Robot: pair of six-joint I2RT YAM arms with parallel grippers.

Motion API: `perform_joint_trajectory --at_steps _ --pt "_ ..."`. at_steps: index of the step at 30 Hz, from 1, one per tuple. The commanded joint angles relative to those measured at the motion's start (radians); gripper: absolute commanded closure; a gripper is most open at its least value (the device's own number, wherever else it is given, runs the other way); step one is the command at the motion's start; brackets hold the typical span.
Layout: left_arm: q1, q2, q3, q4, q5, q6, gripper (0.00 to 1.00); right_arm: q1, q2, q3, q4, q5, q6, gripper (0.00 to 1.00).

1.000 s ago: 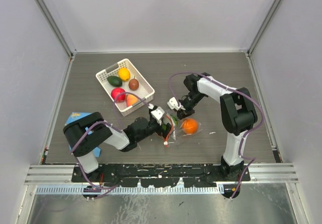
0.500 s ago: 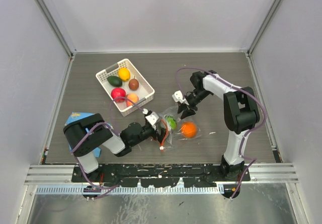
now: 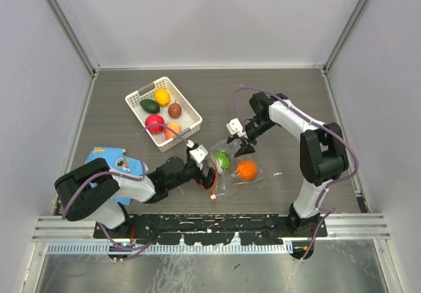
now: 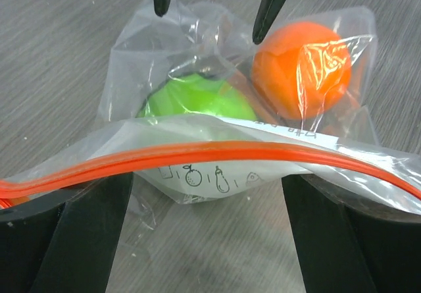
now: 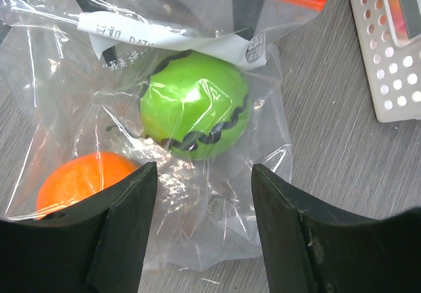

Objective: Open the zip-top bag and remove the fake food
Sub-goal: Pick up the fake fruit from the zipper food storage bag.

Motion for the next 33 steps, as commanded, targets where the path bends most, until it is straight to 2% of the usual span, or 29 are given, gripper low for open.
perform_joint_trajectory --at_steps 1,6,10,15,18,22,26,33 --pt "-0.005 -0.026 0.028 -0.043 0.016 0.004 0.08 0.038 -0.06 -0.05 0.161 0.004 0.113 0.36" --pt "-0.004 -0.01 0.028 -0.039 0.04 -0.025 0.21 0.072 -0.036 -0.071 0.212 0.055 0.134 0.39" --pt "-0.005 0.002 0.029 -0.037 0.048 -0.043 0.29 0.102 -0.011 -0.07 0.227 0.089 0.157 0.51" --pt "-0.004 0.035 0.03 -0.019 0.045 -0.039 0.36 0.128 0.019 -0.059 0.233 0.134 0.178 0.61" --pt "-0.003 0.07 0.032 -0.002 0.032 -0.034 0.35 0.129 0.033 -0.05 0.221 0.141 0.179 0.69" --pt "-0.004 0.117 0.053 0.004 0.02 -0.049 0.24 0.132 0.046 -0.039 0.202 0.133 0.176 0.81" --pt "-0.004 0.154 0.071 0.053 0.005 -0.066 0.22 0.144 0.069 -0.024 0.172 0.117 0.172 0.97" --pt "-0.005 0.178 0.084 0.145 -0.076 -0.059 0.21 0.163 0.095 -0.001 0.126 0.082 0.154 0.99"
